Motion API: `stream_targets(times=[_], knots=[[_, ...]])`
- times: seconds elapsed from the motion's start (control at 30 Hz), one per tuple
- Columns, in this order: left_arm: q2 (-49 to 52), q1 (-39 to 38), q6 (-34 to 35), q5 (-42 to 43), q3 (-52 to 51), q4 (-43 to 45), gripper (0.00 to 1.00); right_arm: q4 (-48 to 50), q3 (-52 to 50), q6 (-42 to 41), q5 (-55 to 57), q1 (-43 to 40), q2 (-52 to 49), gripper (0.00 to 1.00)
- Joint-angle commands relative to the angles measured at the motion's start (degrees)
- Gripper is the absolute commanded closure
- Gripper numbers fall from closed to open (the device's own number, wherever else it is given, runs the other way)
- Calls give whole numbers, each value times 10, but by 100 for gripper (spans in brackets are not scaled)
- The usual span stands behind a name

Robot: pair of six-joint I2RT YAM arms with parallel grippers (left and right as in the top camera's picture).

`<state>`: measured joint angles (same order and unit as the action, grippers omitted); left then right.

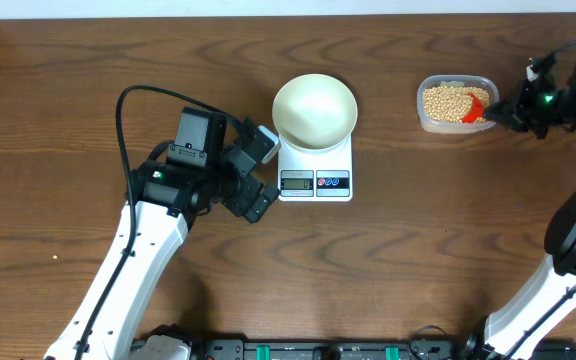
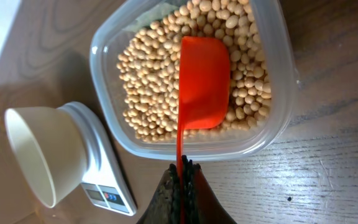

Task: Scoop item into bowl and weigh 50g on scale
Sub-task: 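Drag the scoop through the beans and lift it filled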

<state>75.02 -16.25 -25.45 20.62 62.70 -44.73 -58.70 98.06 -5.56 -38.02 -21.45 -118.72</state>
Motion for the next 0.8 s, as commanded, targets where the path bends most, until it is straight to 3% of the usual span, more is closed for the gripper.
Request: stream_targets(times=[0.0,0.77], knots=[[2,-1,5,-6,5,0,5,0,-3,20,-61,-15,-13,99],[2,-1,5,-6,5,0,5,2,-3,40,-210,-84,-13,99]])
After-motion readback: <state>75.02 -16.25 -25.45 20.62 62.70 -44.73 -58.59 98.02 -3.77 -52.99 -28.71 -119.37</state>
